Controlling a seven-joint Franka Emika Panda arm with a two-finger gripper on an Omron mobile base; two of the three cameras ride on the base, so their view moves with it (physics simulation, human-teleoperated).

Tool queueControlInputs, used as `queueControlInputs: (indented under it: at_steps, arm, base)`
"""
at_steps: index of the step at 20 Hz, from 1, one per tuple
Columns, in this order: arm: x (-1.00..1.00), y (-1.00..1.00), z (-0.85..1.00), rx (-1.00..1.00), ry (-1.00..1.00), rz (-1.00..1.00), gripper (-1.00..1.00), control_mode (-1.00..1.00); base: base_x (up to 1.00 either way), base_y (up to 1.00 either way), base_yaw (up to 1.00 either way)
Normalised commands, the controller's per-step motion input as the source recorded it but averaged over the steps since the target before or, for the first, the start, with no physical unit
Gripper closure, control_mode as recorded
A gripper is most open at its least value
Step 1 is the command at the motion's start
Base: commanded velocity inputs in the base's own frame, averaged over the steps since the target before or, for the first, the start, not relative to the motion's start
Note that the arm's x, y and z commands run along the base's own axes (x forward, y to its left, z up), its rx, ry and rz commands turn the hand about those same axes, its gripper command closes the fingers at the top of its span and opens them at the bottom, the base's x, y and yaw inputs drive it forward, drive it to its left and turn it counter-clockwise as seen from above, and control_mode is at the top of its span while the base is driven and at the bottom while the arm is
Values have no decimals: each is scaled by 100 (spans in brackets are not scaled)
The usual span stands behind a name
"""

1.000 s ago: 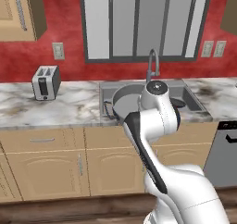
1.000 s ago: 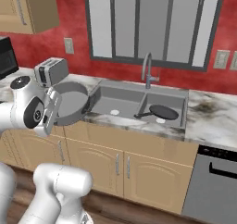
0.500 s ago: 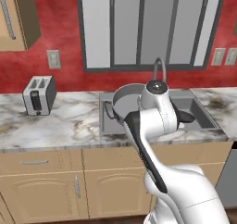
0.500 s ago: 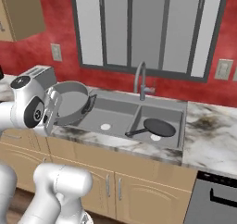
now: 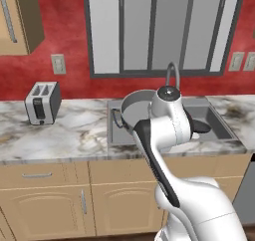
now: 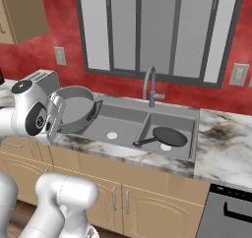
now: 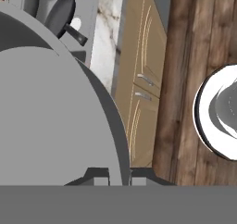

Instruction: Move the pot and pan from the stove into the sink.

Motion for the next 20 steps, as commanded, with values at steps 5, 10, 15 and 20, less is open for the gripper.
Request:
queueControlInputs:
  at_steps: [5,10,15,20]
  arm:
    - [0,0,0,0,0,0,100,100]
    - [0,0,0,0,0,0,100,100]
    - [0,0,0,0,0,0,100,100]
    - [0,0,0,0,0,0,100,100]
  base:
    - [24,-15,1]
    - [27,-14,0]
    - [0,0,0]
    - [0,0,0]
